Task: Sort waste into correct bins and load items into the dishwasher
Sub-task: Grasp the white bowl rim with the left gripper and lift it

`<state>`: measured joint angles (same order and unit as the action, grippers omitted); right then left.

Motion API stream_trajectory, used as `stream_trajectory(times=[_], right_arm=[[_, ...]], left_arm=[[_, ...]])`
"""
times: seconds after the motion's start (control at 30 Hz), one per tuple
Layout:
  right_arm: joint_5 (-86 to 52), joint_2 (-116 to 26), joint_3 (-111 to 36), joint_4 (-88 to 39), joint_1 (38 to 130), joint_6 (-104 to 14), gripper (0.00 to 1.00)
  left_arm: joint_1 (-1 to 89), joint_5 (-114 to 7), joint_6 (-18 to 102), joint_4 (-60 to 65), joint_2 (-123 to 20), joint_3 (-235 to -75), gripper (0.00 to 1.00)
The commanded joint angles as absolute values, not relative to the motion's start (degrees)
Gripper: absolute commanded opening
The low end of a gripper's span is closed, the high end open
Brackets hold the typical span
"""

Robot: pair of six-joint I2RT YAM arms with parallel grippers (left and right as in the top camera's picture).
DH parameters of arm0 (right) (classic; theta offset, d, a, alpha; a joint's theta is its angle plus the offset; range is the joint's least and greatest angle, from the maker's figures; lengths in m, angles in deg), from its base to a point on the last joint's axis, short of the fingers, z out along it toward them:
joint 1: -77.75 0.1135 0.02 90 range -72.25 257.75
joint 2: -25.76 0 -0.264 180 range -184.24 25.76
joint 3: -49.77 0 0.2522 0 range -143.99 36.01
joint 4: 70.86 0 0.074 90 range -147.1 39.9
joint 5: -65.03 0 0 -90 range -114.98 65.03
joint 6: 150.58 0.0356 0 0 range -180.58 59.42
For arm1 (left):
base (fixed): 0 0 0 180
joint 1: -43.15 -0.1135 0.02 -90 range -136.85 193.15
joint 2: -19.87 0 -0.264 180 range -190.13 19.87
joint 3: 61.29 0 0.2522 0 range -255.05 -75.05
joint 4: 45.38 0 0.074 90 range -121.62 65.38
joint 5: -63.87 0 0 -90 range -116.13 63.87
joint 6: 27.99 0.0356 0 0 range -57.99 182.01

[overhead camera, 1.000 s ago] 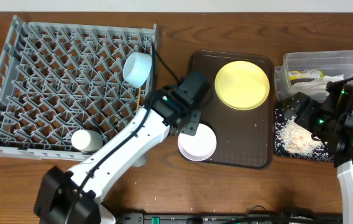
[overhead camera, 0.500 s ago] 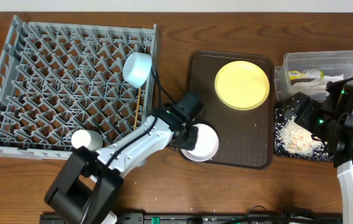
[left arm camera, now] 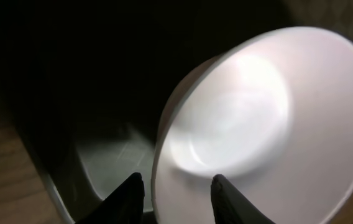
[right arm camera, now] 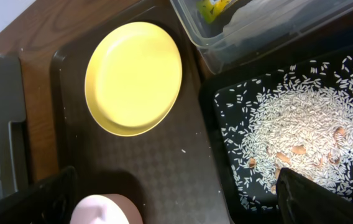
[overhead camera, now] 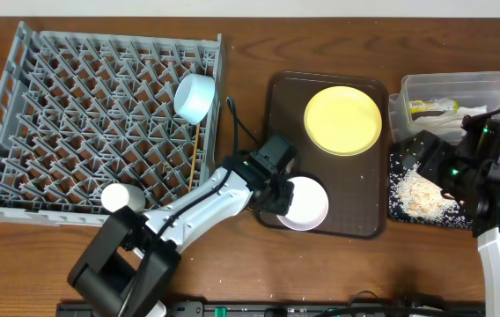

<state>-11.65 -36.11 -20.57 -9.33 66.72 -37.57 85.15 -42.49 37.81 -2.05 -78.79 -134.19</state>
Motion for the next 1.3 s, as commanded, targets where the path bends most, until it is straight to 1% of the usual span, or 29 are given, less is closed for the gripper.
stream_trajectory(times=[0.0,0.03,0.1,0.13,0.2,0.23,0.27,0.47,0.53,0.6,0.7,0.9,1.07,1.13,1.27], right_arm=[[-11.4,-36.1,-21.3,-9.3,66.9,-37.9,0.99],[-11.4,-36.1,-21.3,-9.3,66.9,-37.9,0.99],[-11.4,-36.1,-21.3,-9.3,66.9,-37.9,0.99],[-11.4,-36.1,-21.3,-9.3,66.9,-37.9,0.99],[-11.4,-36.1,-21.3,-9.3,66.9,-37.9,0.99],[-11.4,-36.1,-21.3,-9.3,66.9,-37.9,0.99],[-11.4,-36.1,-21.3,-9.3,66.9,-37.9,0.99],[-11.4,-36.1,-21.3,-9.3,66.9,-37.9,0.99],[-11.4,-36.1,-21.3,-9.3,66.9,-37.9,0.99],[-11.4,-36.1,-21.3,-9.3,66.9,-37.9,0.99],[-11.4,-36.1,-21.3,-9.3,66.9,-37.9,0.99],[-11.4,-36.1,-21.3,-9.3,66.9,-37.9,0.99],[-11.4,-36.1,-21.3,-9.3,66.9,-37.9,0.99],[-11.4,-36.1,-21.3,-9.3,66.9,-37.9,0.99],[-11.4,-36.1,-21.3,-9.3,66.9,-37.9,0.99]], left_arm=[[85.1,-42.3,36.6,-2.3,-82.0,-134.3,0.38],[85.0,-43.0,36.6,-2.6,-82.5,-134.3,0.38],[84.6,-43.5,36.6,-2.7,-82.8,-134.3,0.3],[84.4,-43.5,36.6,-2.9,-82.8,-134.3,0.27],[84.1,-43.5,36.6,-3.5,-82.7,-134.3,0.19],[84.1,-43.5,36.6,-3.8,-82.7,-134.3,0.11],[84.1,-43.5,36.6,-4.2,-82.7,-134.3,0.08],[83.8,-43.0,38.9,-4.1,-81.1,-135.8,0.07],[83.4,-39.4,39.0,-2.1,-79.0,-137.4,0.07],[82.7,-33.1,39.0,1.1,-76.0,-139.2,0.07],[81.6,-19.1,39.0,7.3,-70.2,-142.2,0.07],[81.3,15.0,43.2,11.4,-59.3,-143.0,0.08],[81.0,42.2,45.9,17.6,-58.7,-142.9,0.07],[80.3,48.9,45.9,19.8,-59.6,-142.8,0.07],[77.6,51.1,45.9,20.0,-62.3,-142.8,0.08]])
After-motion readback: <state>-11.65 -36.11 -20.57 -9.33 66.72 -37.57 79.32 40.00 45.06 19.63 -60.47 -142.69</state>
